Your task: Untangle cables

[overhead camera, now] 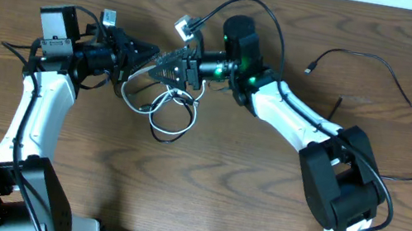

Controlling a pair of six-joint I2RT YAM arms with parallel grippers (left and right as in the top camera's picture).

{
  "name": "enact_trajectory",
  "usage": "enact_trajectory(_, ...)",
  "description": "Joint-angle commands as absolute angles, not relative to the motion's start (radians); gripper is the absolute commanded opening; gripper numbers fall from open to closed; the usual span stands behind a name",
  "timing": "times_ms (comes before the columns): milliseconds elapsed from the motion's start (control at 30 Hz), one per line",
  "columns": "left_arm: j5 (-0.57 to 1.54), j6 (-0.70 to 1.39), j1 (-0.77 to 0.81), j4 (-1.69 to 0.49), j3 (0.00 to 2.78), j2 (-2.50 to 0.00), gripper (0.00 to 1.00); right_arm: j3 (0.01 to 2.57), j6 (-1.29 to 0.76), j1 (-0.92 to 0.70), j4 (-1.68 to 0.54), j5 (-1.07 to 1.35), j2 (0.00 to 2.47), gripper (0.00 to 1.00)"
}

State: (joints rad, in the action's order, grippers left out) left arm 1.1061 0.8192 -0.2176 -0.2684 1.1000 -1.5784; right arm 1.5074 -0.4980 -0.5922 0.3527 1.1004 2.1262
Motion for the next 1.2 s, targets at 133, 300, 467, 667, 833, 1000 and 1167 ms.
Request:
enact_trajectory(133,0.859,0.726,-0.217,-0.303,1.102,-1.569,0.08,1.517,-0.474,-0.510,0.307,1.158,2.115,0.60)
enact_trajectory(300,0.517,0.656,-0.217,-0.432,1.102,-1.569,0.14,1.517,-0.377,-0.512,0.150,1.090,2.115,0.57)
enact_trajectory(467,0.373,0.593,-0.222,-0.513,1.102,-1.569,0.21,1.528,-0.402,-0.517,-0.016,0.957,2.115,0.28)
enact_trajectory(667,0.276,0.538,-0.223,-0.567,1.102,-1.575,0.22,1.650,-0.372,-0.528,-0.294,0.796,2.115,0.22)
enact_trajectory(833,0.167,0.535,-0.223,-0.588,1.102,-1.576,0.23,1.720,-0.218,-0.594,-0.407,0.599,2.115,0.29)
enact_trajectory(1000,0.166,0.535,-0.223,-0.596,1.101,-1.581,0.29,1.720,-0.090,-0.666,-0.363,0.410,2.128,0.33)
enact_trajectory(1167,0.163,0.535,-0.223,-0.606,1.093,-1.582,0.31,1.720,0.128,-0.737,-0.334,0.382,2.161,0.41)
